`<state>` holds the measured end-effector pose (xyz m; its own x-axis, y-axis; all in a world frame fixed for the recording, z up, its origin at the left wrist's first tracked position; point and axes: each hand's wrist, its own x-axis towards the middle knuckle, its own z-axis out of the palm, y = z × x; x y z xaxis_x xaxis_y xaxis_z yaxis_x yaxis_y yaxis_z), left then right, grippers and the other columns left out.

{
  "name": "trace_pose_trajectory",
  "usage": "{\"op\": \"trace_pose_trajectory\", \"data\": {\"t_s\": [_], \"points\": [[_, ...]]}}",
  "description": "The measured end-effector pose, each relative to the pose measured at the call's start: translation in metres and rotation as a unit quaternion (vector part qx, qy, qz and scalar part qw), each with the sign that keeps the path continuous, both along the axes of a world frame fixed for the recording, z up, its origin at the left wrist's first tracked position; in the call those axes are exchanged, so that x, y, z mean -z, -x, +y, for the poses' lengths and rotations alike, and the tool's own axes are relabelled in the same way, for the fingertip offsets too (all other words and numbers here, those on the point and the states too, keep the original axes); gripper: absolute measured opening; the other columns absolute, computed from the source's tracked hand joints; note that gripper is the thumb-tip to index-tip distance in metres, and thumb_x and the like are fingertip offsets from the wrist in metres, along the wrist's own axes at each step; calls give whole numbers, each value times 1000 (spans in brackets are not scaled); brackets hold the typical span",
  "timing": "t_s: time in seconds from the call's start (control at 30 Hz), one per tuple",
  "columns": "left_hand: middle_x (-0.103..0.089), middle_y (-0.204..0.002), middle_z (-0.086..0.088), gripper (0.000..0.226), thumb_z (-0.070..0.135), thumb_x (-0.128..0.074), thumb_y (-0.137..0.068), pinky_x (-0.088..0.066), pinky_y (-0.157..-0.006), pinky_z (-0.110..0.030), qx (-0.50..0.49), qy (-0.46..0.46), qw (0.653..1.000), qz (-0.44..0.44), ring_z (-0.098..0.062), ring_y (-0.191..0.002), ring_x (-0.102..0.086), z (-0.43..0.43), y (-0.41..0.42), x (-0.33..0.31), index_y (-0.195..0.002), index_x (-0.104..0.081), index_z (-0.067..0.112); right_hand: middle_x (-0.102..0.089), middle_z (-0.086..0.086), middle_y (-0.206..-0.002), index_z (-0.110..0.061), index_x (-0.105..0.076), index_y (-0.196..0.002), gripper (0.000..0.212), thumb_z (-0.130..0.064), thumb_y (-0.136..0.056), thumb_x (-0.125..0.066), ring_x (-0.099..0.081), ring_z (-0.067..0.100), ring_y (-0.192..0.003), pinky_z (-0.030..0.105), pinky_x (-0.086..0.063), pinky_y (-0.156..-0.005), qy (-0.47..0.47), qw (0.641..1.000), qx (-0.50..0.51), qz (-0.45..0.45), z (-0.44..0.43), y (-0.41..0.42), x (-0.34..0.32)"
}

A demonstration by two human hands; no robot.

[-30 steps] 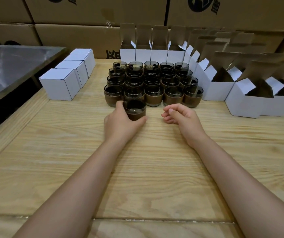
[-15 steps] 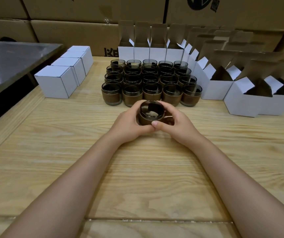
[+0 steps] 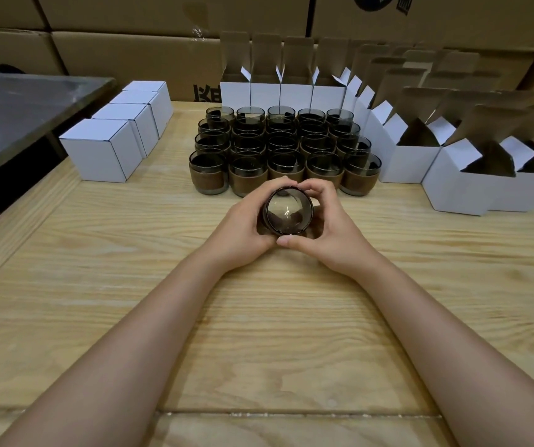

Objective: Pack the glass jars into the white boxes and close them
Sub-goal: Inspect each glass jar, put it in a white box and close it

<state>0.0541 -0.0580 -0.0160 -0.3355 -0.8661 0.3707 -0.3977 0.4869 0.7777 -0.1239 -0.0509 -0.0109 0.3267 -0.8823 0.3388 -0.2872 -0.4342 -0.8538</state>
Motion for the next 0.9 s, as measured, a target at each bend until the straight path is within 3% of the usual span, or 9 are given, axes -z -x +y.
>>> {"op": "trace_pose_trajectory", "data": {"t_s": [0.1, 0.23, 0.33, 0.4, 0.47, 0.53, 0.63, 0.77, 0.9], "points": [[-39, -131, 39, 77, 9, -75, -73, -34, -106, -14, 7, 16, 1000, -10, 12, -128, -38, 2, 2, -3, -126, -41, 52, -51, -8, -122, -46, -36, -111, 66, -35, -65, -82, -58, -1, -105, 15, -48, -84, -21, 1000, 13, -16, 1, -1, 0], [-51, -130, 23, 68, 20, -66, -68, -41, -103, -23, 12, 44, 999, -16, 0, -124, -48, 5, 3, -4, -132, -48, 35, -54, -7, -111, -41, -35, -106, 64, -27, -68, -85, -59, -2, -100, 17, -48, -85, -10, 999, 41, -29, 1, -5, 2], [-48, -125, 38, 70, 26, -66, -66, -43, -100, -19, 2, 49, 999, -16, 8, -121, -49, 6, 3, -4, -134, -50, 36, -53, -7, -108, -41, -34, -103, 62, -31, -68, -84, -61, 5, -98, 30, -54, -84, -18, 997, 64, -34, 4, -11, 3], [-49, -123, 38, 73, 29, -68, -63, -41, -96, -11, -1, 53, 998, -16, 12, -118, -49, 7, 4, -4, -134, -50, 36, -53, -9, -105, -37, -34, -104, 61, -37, -68, -83, -60, -3, -93, 19, -53, -76, -16, 995, 91, -37, 5, -14, 3], [-50, -123, 36, 79, 19, -79, -62, -39, -94, -6, -4, 56, 998, -22, 13, -118, -49, 6, 4, -2, -134, -51, 35, -54, -14, -100, -35, -34, -100, 56, -39, -70, -82, -55, -12, -88, 4, -43, -68, -4, 991, 128, -36, 5, -16, 2], [-49, -127, 33, 83, 10, -83, -61, -39, -95, -7, -5, 62, 998, -32, 9, -120, -49, 5, 4, 0, -134, -51, 35, -53, -16, -94, -36, -34, -92, 50, -40, -73, -79, -52, -16, -81, 2, -40, -67, 3, 988, 151, -42, 6, -18, 2], [-48, -133, 26, 84, 7, -84, -63, -40, -100, -13, -3, 69, 997, -42, 4, -125, -47, 4, 5, 0, -135, -51, 33, -50, -17, -86, -35, -33, -87, 42, -38, -80, -74, -50, -16, -74, 5, -39, -66, 7, 985, 160, -60, 6, -20, 1], [-44, -129, 35, 79, 6, -80, -64, -37, -97, -7, 10, 81, 996, -43, 16, -120, -44, 5, 5, -1, -134, -51, 29, -46, -14, -84, -32, -33, -86, 30, -33, -91, -63, -48, -15, -72, 6, -39, -65, 24, 986, 152, -63, 6, -19, -1], [-49, -137, 20, 79, 7, -80, -65, -46, -91, -16, 13, 68, 997, -27, 3, -109, -56, 5, 5, -2, -134, -50, 32, -52, -9, -83, -30, -40, -88, 15, -33, -98, -51, -53, -1, -74, 25, -47, -70, 12, 985, 149, -82, 6, -17, -6]]}}
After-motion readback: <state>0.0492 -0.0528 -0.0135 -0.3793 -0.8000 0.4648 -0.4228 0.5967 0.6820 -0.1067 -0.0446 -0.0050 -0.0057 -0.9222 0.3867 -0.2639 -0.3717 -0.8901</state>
